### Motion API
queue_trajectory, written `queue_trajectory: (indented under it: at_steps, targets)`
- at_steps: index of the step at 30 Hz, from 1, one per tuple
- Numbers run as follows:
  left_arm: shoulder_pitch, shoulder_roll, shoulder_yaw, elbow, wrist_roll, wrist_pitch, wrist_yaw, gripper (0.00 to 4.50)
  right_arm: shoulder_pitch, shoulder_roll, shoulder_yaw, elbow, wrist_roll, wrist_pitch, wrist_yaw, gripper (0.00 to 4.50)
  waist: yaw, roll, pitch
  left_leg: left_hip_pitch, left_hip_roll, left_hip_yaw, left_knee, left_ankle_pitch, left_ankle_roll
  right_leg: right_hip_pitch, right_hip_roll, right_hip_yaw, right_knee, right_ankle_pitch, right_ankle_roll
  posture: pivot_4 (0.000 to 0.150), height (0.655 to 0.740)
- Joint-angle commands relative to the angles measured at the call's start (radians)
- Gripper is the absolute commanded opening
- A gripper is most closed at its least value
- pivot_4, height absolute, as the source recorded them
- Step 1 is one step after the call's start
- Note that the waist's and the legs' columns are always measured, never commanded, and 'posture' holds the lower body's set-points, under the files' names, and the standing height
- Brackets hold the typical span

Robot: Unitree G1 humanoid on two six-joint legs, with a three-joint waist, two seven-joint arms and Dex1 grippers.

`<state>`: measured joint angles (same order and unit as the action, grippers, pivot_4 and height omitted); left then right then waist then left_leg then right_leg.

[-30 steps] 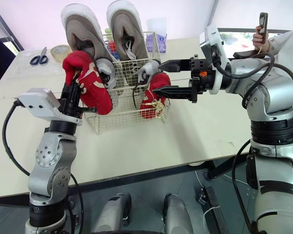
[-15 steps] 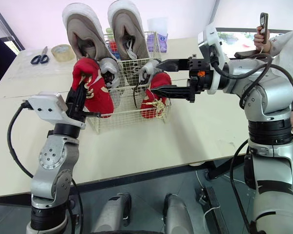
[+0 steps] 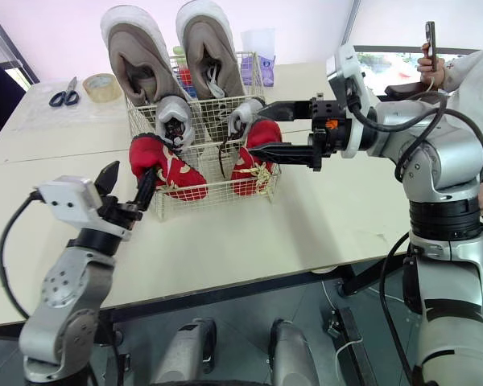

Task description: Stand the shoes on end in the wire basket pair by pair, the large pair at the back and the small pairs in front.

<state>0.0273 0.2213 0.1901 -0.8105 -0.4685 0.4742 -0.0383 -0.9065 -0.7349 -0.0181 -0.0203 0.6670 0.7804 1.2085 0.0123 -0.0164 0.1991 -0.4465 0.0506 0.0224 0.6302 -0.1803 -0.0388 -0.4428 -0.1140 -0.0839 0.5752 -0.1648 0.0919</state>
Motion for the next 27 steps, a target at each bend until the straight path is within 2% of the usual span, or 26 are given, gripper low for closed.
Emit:
queue_trajectory:
  at_steps: [1,5,8,10,12,13,14,15,16,18,23,27]
  targets:
    - [0.024,0.077,0.135,-0.136,-0.252,0.109,0.004,3.7,0.02,-0.032,-0.064,-0.057,0.053,0.03,-0.001,4.5,-0.001,0.0,0.0,0.0,0.0,0.0,0.0,0.0,0.0,0.0,0.0,0.0,0.0,0.0,0.0,0.15,0.74]
    - [0.173,0.268,0.377,-0.156,-0.618,0.151,-0.031,3.7,0.078,-0.054,-0.103,-0.071,0.076,0.06,-0.034,4.5,-0.003,0.0,0.0,0.0,0.0,0.0,-0.001,0.0,0.0,-0.001,0.0,0.0,0.0,0.0,0.0,0.15,0.74]
    - [0.304,0.404,0.53,-0.108,-0.745,0.18,-0.086,3.7,0.13,-0.078,-0.162,-0.055,0.093,0.079,-0.062,4.5,-0.004,0.001,0.0,0.001,0.001,0.001,-0.001,-0.002,-0.001,-0.002,0.0,-0.001,-0.001,0.0,0.0,0.15,0.74]
    - [0.377,0.468,0.59,-0.06,-0.736,0.203,-0.137,3.7,0.182,-0.119,-0.173,-0.043,0.067,0.062,-0.051,4.5,-0.003,0.01,0.001,0.0,0.002,0.001,-0.002,-0.002,-0.001,-0.001,0.001,-0.002,-0.007,0.0,0.0,0.15,0.74]
    - [0.444,0.506,0.619,-0.017,-0.698,0.213,-0.21,3.7,0.219,-0.145,-0.168,-0.024,0.042,0.045,-0.042,4.5,-0.005,0.031,-0.009,-0.01,0.017,0.0,-0.001,-0.003,0.0,0.003,0.017,-0.005,-0.041,0.011,-0.003,0.15,0.74]
    - [0.476,0.518,0.626,0.007,-0.671,0.216,-0.237,3.7,0.24,-0.15,-0.168,-0.016,0.037,0.039,-0.041,4.5,-0.005,0.025,-0.011,-0.024,0.031,0.0,-0.005,-0.002,0.001,0.007,0.026,-0.007,-0.058,0.027,-0.007,0.15,0.74]
    - [0.505,0.525,0.631,0.032,-0.655,0.222,-0.261,3.7,0.261,-0.155,-0.168,-0.013,0.035,0.036,-0.042,4.5,-0.007,0.017,-0.014,-0.026,0.032,0.008,-0.006,-0.001,0.003,0.0,0.019,-0.009,-0.023,0.022,-0.016,0.15,0.74]
    - [0.528,0.527,0.631,0.059,-0.626,0.221,-0.279,3.7,0.287,-0.158,-0.168,-0.015,0.031,0.032,-0.043,4.5,-0.007,0.013,-0.014,-0.025,0.026,0.021,-0.003,-0.001,0.004,-0.008,0.016,0.0,0.017,-0.016,-0.015,0.15,0.74]
    - [0.545,0.528,0.627,0.08,-0.594,0.214,-0.298,3.7,0.311,-0.16,-0.165,-0.021,0.028,0.028,-0.044,4.5,-0.006,0.014,-0.013,-0.023,0.016,0.029,0.0,-0.002,0.005,-0.013,0.014,0.006,0.023,-0.027,-0.008,0.15,0.74]
    - [0.556,0.521,0.622,0.112,-0.566,0.206,-0.324,3.7,0.342,-0.159,-0.16,-0.032,0.021,0.018,-0.046,4.5,-0.005,0.014,-0.013,-0.016,0.015,0.029,-0.003,-0.003,0.005,-0.012,0.015,0.005,0.02,-0.028,-0.008,0.15,0.74]
    - [0.543,0.482,0.616,0.203,-0.494,0.17,-0.374,3.7,0.367,-0.14,-0.166,-0.03,0.034,0.022,-0.052,4.5,-0.01,0.014,-0.013,-0.015,0.016,0.028,0.001,-0.003,0.004,-0.014,0.015,0.004,0.018,-0.026,-0.01,0.15,0.74]
    - [0.541,0.44,0.628,0.195,-0.487,0.166,-0.374,3.7,0.367,-0.138,-0.16,-0.003,0.027,0.013,-0.046,4.5,-0.014,0.015,-0.013,-0.017,0.018,0.027,0.001,-0.004,0.005,-0.012,0.017,0.001,-0.001,-0.017,-0.011,0.15,0.74]
